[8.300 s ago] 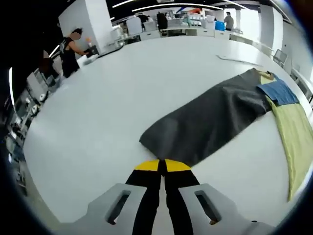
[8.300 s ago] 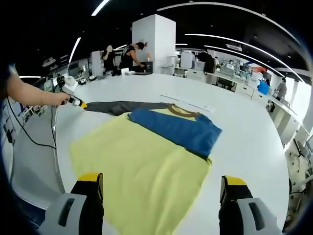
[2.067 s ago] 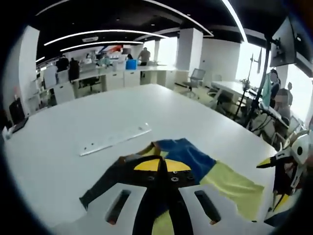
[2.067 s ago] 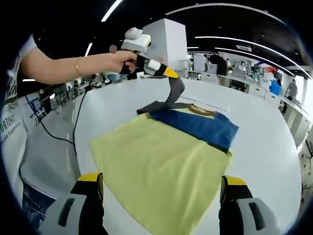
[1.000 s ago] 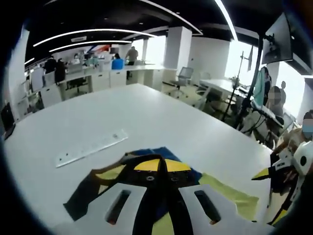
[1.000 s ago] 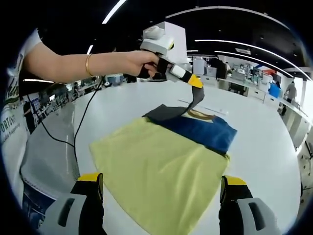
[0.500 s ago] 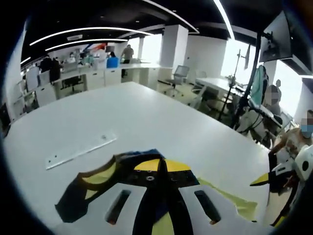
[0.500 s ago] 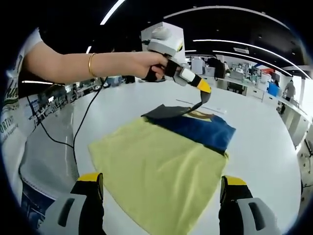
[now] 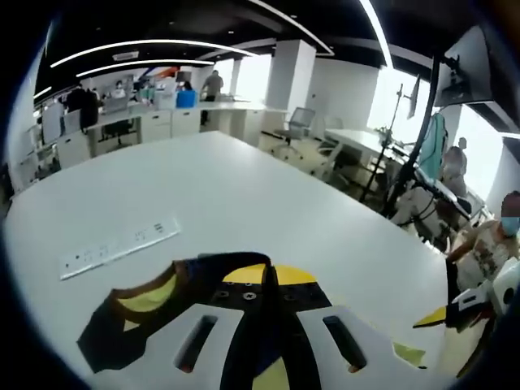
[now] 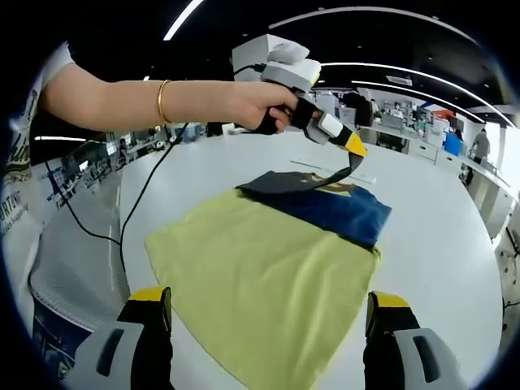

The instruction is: Fold the garment on the visible template until the final outline fits inside the template.

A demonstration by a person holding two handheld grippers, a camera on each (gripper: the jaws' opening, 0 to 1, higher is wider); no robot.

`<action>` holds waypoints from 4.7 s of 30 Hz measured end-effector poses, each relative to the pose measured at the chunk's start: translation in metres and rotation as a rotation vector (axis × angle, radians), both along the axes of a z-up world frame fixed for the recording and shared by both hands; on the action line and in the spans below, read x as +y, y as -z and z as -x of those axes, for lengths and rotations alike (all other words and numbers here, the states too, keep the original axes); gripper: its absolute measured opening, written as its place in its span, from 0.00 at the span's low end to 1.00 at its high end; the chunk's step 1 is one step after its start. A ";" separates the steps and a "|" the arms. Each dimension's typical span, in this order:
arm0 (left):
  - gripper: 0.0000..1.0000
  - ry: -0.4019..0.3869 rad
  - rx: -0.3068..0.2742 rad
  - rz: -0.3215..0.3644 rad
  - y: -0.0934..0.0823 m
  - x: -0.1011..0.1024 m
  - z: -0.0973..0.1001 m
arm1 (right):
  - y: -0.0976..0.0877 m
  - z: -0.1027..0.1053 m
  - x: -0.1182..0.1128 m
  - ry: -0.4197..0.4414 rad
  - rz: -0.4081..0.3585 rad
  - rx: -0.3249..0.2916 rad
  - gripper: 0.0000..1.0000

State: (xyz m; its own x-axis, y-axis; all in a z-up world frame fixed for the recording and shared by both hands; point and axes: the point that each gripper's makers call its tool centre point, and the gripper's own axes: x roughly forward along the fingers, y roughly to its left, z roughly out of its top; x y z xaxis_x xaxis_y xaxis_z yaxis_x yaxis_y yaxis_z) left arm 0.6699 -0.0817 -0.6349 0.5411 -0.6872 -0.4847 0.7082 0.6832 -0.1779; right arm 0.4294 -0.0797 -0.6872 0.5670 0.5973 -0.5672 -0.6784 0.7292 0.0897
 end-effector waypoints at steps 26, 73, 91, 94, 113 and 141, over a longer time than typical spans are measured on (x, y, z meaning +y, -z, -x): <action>0.29 0.119 0.069 0.001 0.032 -0.012 0.032 | 0.001 0.000 0.001 -0.011 -0.002 0.000 0.99; 0.99 0.183 -0.033 0.006 0.029 0.135 0.161 | 0.003 0.028 0.002 -0.201 0.047 0.079 0.97; 0.92 0.132 0.022 -0.023 0.046 0.191 0.228 | 0.014 0.037 0.001 -0.244 0.110 0.105 0.90; 0.90 0.126 0.033 -0.027 0.051 0.200 0.236 | 0.016 0.039 0.000 -0.249 0.122 0.111 0.88; 0.56 0.166 0.125 -0.109 0.087 0.222 0.288 | 0.035 0.051 -0.014 -0.248 0.215 0.147 0.70; 0.31 0.240 0.143 -0.333 0.121 0.256 0.305 | 0.061 0.057 -0.044 -0.276 0.418 0.185 0.40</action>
